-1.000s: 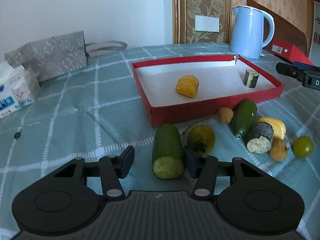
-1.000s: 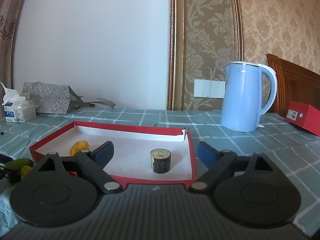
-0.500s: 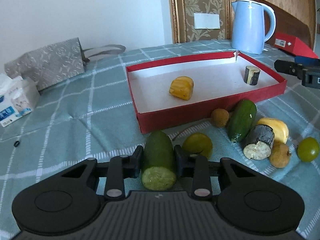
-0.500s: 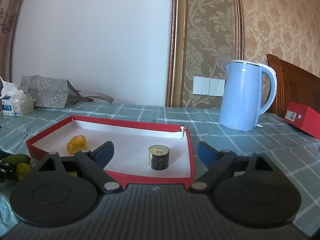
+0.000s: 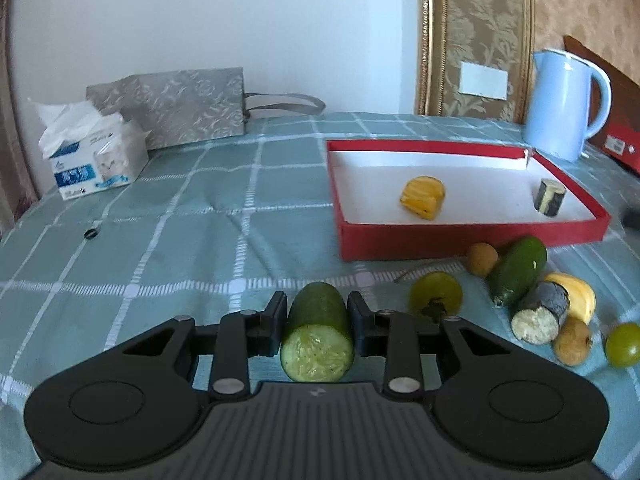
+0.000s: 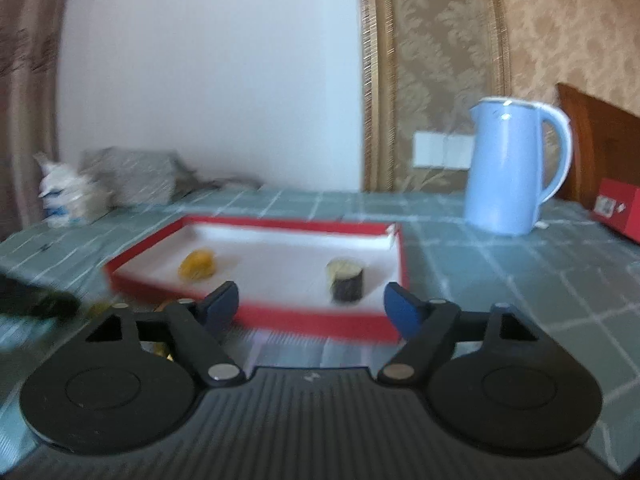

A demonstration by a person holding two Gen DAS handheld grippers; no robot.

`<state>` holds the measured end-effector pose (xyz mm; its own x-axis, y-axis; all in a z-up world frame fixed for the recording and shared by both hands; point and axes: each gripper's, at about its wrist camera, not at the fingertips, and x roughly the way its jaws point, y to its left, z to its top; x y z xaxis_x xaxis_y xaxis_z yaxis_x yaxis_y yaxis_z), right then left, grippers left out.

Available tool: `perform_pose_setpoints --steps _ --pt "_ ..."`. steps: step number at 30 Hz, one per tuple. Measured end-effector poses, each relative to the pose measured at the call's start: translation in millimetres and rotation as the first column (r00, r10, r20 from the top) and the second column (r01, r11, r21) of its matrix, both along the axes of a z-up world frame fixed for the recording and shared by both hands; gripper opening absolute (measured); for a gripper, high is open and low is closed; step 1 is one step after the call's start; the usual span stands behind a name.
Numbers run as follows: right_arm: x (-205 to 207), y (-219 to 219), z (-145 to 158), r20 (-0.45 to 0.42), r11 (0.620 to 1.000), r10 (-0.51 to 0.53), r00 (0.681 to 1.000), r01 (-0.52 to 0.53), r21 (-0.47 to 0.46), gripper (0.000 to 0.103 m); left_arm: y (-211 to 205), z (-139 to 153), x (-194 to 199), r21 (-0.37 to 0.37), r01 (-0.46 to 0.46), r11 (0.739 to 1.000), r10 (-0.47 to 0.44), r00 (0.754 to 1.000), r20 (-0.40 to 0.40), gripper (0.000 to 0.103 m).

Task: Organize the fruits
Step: 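Grasp the cucumber piece with the left tool, then grasp the lime with the right tool while the left tool lifts the cucumber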

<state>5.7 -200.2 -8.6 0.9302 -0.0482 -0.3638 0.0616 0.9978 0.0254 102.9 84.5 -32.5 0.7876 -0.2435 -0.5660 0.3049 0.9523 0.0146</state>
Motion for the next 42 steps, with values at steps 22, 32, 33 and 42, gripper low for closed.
perform_pose_setpoints --steps 22,32,33,42 --pt "-31.7 46.6 -26.7 -0.172 0.978 0.199 0.965 -0.206 -0.025 0.045 3.6 2.3 -3.5 -0.029 0.022 0.999 -0.022 1.000 0.009 0.032" --pt "-21.9 36.9 -33.2 -0.221 0.979 0.204 0.954 -0.192 0.071 0.032 3.7 3.1 -2.7 -0.038 0.023 0.999 -0.022 1.000 0.008 0.032" --pt "-21.7 34.3 -32.6 -0.216 0.978 0.203 0.955 -0.189 0.082 0.032 3.8 3.5 -3.1 -0.040 0.022 0.999 -0.022 1.000 0.010 0.032" --pt "5.3 -4.1 -8.3 -0.116 0.998 0.031 0.993 -0.025 0.052 0.032 10.2 15.8 -8.3 -0.086 0.017 0.996 -0.013 0.999 0.046 0.031"
